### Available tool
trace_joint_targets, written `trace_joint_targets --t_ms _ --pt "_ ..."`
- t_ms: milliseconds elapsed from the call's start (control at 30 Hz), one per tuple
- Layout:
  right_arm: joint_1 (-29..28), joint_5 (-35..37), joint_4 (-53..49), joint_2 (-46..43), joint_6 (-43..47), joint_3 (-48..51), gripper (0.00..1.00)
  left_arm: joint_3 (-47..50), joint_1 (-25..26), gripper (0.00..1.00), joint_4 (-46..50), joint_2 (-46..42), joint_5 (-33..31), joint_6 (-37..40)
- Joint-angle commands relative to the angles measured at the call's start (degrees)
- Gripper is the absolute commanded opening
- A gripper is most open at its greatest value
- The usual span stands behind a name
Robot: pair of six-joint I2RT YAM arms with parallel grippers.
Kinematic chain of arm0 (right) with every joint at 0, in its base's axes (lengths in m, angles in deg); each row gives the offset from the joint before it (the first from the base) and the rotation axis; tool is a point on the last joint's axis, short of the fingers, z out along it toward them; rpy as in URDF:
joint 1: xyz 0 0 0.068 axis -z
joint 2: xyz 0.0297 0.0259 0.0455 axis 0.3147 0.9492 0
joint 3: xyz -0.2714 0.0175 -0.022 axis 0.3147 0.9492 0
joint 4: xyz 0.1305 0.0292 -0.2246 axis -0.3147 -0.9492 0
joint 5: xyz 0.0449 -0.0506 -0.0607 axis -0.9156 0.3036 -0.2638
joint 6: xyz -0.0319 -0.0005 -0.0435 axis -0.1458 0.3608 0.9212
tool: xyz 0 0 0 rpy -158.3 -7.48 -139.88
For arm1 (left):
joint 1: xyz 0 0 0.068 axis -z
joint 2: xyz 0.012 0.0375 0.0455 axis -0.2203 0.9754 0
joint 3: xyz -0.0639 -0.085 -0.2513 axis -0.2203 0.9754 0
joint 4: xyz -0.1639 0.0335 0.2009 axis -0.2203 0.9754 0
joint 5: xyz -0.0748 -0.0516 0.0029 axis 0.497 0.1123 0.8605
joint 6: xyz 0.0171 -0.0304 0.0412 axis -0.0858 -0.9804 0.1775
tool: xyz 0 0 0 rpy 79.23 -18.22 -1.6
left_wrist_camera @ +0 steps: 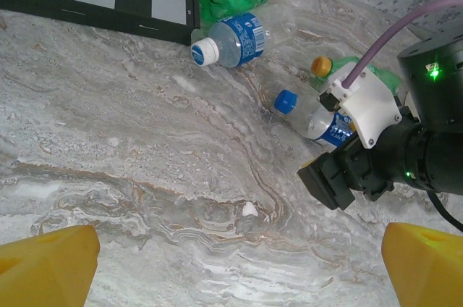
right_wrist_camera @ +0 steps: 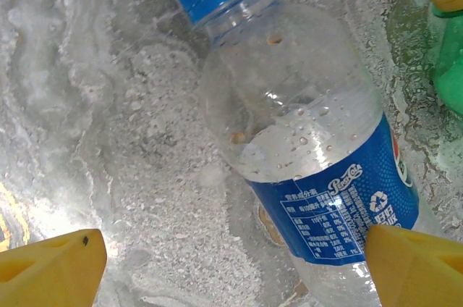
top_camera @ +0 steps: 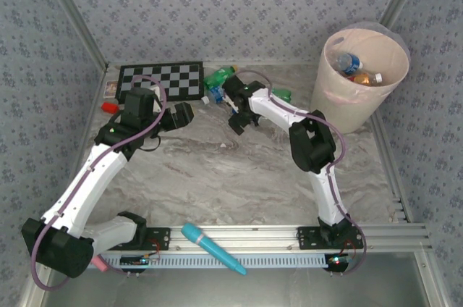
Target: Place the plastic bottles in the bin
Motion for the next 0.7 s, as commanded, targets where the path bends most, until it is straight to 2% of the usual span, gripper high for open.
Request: trace_joint_targets --t_ms 0,200,333,567,667 --pt "1.5 3.2 1.4 -3.0 2.7 0.5 0.94 -0.8 -0.3 1.00 -0.6 -1.1 1.2 -0.1" --pt "3.2 2.2 2.9 -3.3 4.1 0.2 0.96 -1.4 -0.4 1.00 0.4 -1.2 1.0 0.4" --pt "5.1 -3.0 2.9 -1.8 5.7 -0.7 0.97 -1.4 -0.5 1.00 0.2 -1.0 1.0 0.5" --pt "5.9 -11.1 2.5 0.7 6.2 0.5 0.93 -2.2 -0.5 1.00 0.5 -0.1 1.0 1.0" --pt "5.0 -11.7 2.5 1.5 6.5 1.1 0.90 -2.0 -0.6 1.00 0.5 -0.1 0.9 0.9"
